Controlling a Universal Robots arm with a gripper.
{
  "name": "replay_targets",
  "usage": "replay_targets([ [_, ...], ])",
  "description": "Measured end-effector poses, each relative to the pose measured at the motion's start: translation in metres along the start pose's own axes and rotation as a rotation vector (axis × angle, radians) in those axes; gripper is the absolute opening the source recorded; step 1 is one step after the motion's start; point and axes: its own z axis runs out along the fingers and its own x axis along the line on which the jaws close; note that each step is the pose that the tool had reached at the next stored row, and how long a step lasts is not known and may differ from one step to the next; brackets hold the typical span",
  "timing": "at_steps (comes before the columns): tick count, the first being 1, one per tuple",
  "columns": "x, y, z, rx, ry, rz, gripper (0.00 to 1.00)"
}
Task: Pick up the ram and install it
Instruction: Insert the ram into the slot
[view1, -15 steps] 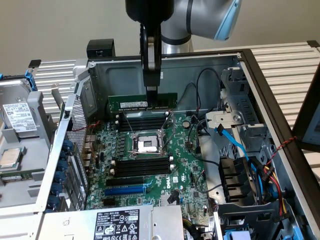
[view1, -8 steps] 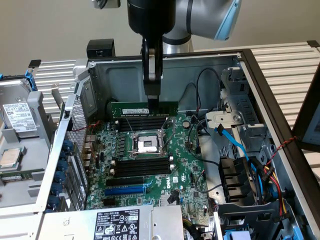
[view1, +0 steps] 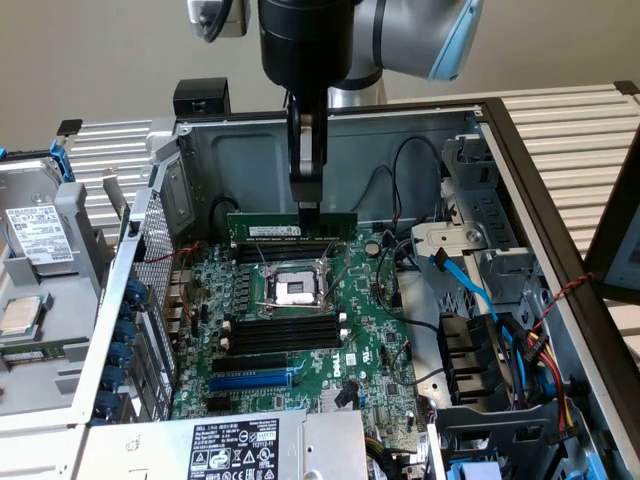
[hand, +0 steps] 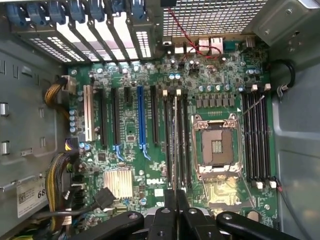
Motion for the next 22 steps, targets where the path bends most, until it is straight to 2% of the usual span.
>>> replay_targets([
  [4,-0.003,0.0001,0.0073,0.0001,-0.0001,-0.004,0.12],
  [22,-0.004,0.0010,0.0400,0.0005,0.0009,-0.047,0.12],
])
